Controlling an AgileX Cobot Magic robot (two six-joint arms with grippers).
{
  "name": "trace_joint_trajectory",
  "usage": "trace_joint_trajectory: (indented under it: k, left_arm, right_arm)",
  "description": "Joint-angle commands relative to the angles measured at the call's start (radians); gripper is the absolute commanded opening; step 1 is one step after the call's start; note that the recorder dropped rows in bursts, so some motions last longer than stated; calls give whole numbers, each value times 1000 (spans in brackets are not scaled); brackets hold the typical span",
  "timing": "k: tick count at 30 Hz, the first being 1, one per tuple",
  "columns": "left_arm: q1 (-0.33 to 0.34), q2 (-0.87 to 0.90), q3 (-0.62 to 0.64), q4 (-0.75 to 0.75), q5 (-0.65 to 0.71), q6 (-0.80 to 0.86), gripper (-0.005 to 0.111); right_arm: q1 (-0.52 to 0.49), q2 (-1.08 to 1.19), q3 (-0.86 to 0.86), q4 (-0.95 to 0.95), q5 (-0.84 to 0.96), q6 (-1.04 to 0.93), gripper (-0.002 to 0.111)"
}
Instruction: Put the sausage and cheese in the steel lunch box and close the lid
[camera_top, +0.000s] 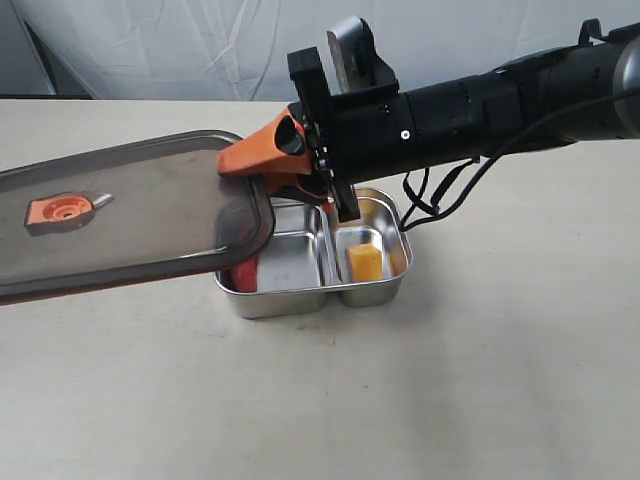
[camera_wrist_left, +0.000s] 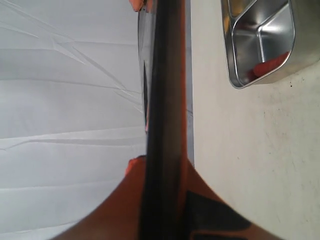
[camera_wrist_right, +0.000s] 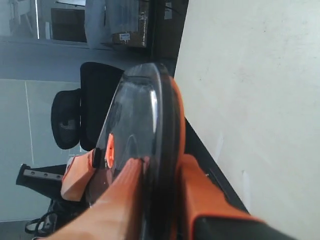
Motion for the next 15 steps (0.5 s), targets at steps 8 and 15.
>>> trace_joint_trajectory:
  k: [8, 15]
  left_arm:
    - [-8, -35, 2, -48, 38, -137, 35]
    - [-8, -81, 13, -36, 101, -213, 59]
  right_arm:
    - [0, -1, -5, -44, 22, -92, 0]
    - [0, -22, -5, -29, 22, -118, 0]
